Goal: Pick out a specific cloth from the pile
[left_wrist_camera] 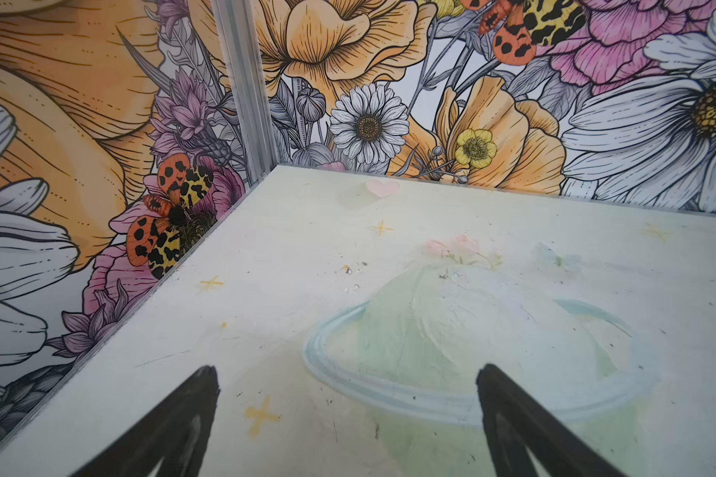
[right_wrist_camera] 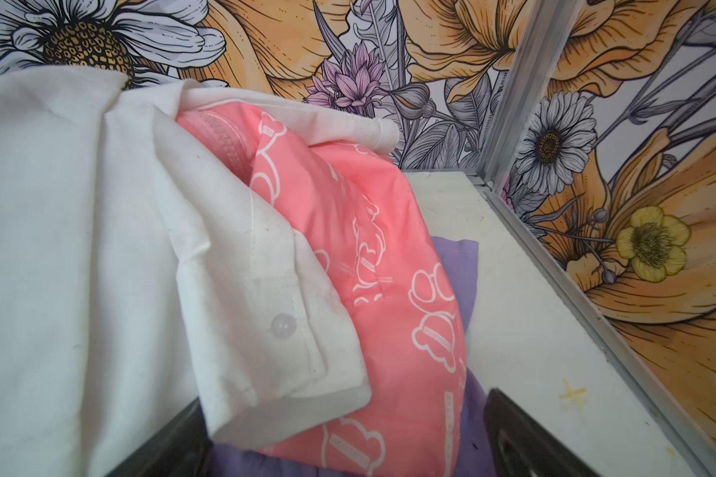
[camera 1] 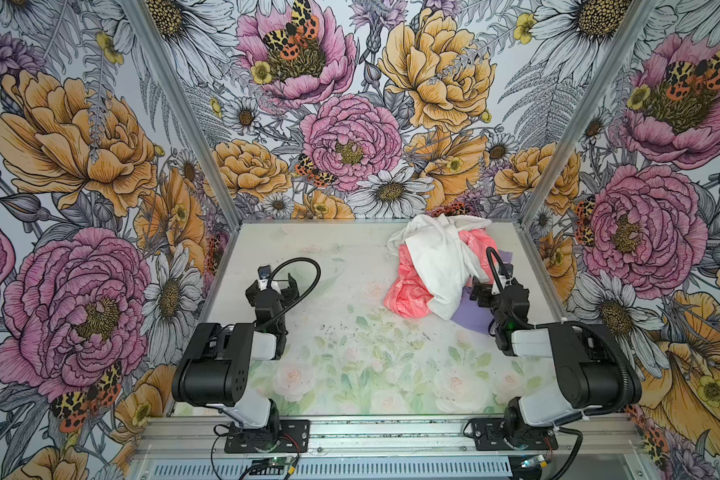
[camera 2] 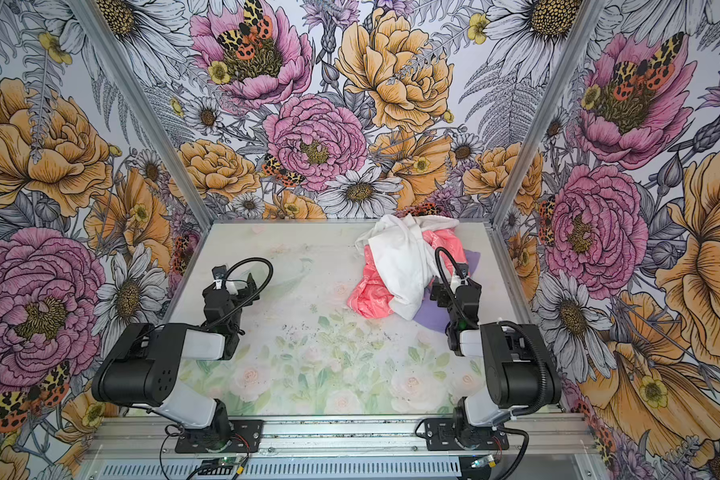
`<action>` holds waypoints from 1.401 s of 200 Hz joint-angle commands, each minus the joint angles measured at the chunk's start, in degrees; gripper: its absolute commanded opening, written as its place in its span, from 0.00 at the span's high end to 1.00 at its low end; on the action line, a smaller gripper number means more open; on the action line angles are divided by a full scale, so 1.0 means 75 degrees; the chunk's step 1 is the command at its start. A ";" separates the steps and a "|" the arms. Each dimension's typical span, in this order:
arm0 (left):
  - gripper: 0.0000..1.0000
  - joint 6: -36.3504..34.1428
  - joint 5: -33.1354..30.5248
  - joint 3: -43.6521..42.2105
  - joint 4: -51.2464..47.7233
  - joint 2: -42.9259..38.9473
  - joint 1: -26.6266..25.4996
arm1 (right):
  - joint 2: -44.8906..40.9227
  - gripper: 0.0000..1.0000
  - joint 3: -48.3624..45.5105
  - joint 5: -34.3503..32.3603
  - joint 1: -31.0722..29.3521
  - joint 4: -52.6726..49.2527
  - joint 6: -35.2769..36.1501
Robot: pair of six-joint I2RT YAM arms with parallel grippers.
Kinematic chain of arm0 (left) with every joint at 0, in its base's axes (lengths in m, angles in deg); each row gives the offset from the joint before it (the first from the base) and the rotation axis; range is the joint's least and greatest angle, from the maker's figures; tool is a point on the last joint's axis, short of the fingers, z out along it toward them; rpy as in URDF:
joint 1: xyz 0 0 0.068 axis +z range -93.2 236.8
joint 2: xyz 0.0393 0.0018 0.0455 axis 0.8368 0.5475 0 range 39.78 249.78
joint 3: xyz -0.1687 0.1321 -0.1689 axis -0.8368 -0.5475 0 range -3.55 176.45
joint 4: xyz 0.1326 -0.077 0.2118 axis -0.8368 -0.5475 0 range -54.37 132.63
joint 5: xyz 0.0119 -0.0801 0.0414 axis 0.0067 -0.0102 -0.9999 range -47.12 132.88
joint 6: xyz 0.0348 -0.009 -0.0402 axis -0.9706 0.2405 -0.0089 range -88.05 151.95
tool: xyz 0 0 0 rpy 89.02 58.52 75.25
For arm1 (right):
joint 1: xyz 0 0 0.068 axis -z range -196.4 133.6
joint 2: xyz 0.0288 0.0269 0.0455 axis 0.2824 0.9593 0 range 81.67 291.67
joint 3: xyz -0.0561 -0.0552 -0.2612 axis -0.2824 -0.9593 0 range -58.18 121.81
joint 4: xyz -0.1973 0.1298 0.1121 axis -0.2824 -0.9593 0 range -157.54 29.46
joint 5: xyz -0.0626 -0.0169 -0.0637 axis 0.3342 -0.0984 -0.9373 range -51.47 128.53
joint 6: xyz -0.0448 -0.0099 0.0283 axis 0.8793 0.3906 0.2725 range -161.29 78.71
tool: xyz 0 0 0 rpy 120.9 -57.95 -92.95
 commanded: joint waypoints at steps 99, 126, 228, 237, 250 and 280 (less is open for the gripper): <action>0.01 0.0062 0.0189 0.0082 0.0027 -0.0075 0.0034 | 0.0040 0.01 0.0112 -0.0109 0.0026 0.0088 -0.0072; 0.01 0.0073 0.0189 0.0092 0.0033 -0.0073 0.0036 | 0.0035 0.00 0.0111 -0.0115 0.0015 0.0088 -0.0072; 0.01 0.0077 0.0200 -0.0139 0.0451 -0.0115 0.0043 | -0.0207 0.00 0.0176 -0.0124 0.0007 -0.0230 -0.0072; 0.01 0.0057 0.0245 -0.0247 0.0570 -0.0230 0.0030 | -0.0399 0.01 0.0198 -0.0200 -0.0006 -0.0419 -0.0071; 0.01 0.0043 0.0272 -0.0366 0.0520 -0.0526 0.0025 | -0.0625 0.00 0.0108 -0.0218 -0.0018 -0.0440 -0.0054; 0.01 -0.0067 0.0139 -0.0492 0.0098 -0.1312 -0.0072 | -0.1691 0.01 0.0100 -0.0500 -0.0119 -0.1440 -0.0157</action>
